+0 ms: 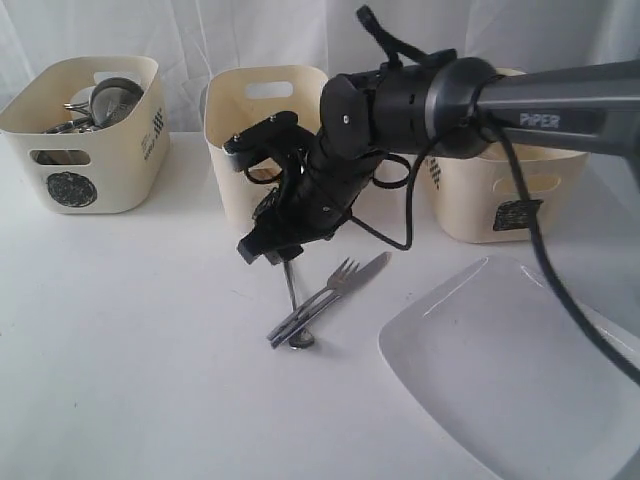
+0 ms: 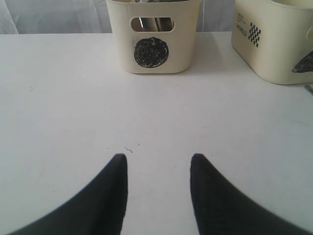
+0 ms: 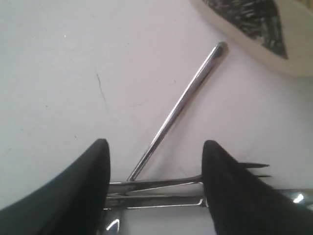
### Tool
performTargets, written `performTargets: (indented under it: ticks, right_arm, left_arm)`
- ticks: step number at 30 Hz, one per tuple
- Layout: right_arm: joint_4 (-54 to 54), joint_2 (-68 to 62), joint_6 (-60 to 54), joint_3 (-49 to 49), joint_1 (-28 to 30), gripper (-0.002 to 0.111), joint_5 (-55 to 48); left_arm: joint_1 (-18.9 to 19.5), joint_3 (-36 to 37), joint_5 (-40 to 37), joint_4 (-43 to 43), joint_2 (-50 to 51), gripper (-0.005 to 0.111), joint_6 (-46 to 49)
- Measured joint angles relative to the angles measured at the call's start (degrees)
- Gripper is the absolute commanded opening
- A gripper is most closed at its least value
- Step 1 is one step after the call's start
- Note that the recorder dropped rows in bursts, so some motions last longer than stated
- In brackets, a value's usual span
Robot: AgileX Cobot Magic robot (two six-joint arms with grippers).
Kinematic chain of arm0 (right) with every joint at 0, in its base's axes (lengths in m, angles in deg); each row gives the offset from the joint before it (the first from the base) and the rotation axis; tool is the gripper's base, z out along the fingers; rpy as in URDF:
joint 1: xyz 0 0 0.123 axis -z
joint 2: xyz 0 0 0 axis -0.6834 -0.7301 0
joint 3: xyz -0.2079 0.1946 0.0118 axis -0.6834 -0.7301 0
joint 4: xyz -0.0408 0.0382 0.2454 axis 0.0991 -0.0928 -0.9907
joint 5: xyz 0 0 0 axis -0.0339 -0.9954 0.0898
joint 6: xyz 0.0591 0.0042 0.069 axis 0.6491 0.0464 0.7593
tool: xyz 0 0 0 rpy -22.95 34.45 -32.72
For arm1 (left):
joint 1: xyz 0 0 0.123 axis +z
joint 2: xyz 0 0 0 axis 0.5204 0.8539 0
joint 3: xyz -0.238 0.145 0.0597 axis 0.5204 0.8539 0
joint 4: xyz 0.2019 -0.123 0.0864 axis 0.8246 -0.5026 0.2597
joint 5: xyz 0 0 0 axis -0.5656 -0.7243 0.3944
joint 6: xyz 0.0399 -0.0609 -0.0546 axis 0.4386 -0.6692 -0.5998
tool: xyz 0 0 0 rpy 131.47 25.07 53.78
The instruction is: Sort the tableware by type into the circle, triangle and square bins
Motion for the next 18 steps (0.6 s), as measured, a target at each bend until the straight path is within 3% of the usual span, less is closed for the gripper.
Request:
performTargets:
  ticks: [18]
  right_arm:
    - [-0.65,-10.33,5.59,4.67,-0.64,0.051,-4.91]
  left_arm:
    - [0.0,0.0,0.0,0.0,0.0,0.047,0.0]
